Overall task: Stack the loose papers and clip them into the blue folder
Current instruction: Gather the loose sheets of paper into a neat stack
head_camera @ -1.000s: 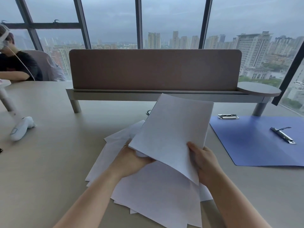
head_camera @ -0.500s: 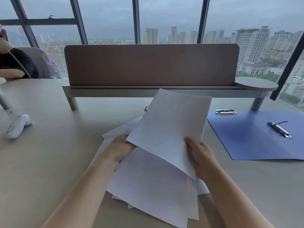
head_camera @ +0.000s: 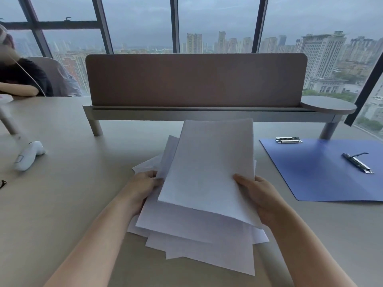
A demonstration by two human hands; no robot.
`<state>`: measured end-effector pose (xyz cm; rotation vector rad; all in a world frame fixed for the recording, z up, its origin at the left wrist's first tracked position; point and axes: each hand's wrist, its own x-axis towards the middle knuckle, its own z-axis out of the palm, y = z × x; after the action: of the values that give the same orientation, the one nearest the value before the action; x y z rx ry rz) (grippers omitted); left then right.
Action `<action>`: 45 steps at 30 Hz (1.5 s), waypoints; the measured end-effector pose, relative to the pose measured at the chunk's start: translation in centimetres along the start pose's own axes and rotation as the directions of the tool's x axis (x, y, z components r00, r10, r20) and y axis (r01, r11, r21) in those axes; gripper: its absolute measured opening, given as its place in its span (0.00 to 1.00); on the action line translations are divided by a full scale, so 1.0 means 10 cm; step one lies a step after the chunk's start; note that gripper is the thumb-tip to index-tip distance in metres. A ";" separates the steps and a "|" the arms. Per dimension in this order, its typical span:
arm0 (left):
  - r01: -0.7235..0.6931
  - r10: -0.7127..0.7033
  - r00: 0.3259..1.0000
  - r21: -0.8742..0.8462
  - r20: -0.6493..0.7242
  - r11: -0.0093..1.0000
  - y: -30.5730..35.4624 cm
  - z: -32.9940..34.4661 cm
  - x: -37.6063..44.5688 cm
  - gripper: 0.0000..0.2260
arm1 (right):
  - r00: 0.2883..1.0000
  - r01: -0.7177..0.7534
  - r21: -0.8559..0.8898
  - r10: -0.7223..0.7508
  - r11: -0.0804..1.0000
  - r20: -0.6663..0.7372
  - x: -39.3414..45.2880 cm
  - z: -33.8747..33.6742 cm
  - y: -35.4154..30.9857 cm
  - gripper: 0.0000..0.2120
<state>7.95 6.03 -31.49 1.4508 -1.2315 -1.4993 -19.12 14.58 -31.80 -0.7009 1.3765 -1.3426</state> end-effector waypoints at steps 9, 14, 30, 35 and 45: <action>-0.016 0.036 0.997 -0.297 0.062 0.955 -0.04 0.08 0.02 0.14 | 1.000 0.018 -0.186 -0.017 0.982 0.010 0.00 0.21 0.14 0.04; -0.086 0.066 0.985 0.122 0.157 0.989 -0.06 0.10 -0.03 0.07 | 0.999 0.052 -0.301 -0.050 0.952 0.015 -0.03 0.25 0.14 0.03; 0.090 -0.108 0.994 -0.701 0.019 0.707 -0.22 -0.22 0.08 0.24 | 0.920 0.140 -0.519 -0.304 0.843 -0.246 0.11 0.13 0.11 0.25; 0.030 0.051 0.996 -0.794 0.076 0.607 -0.17 -0.13 0.12 0.07 | 0.947 0.059 -0.074 -0.079 0.996 -0.311 0.14 0.09 0.03 0.29; -0.046 0.100 0.994 -0.632 0.049 0.773 -0.23 -0.06 0.24 0.13 | 0.991 -0.033 0.163 0.054 0.986 -0.125 0.04 0.21 0.05 0.36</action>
<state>8.58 4.36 -34.36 0.8820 -0.6943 -1.7079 -17.14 13.60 -32.01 -0.4802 1.3595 -1.4664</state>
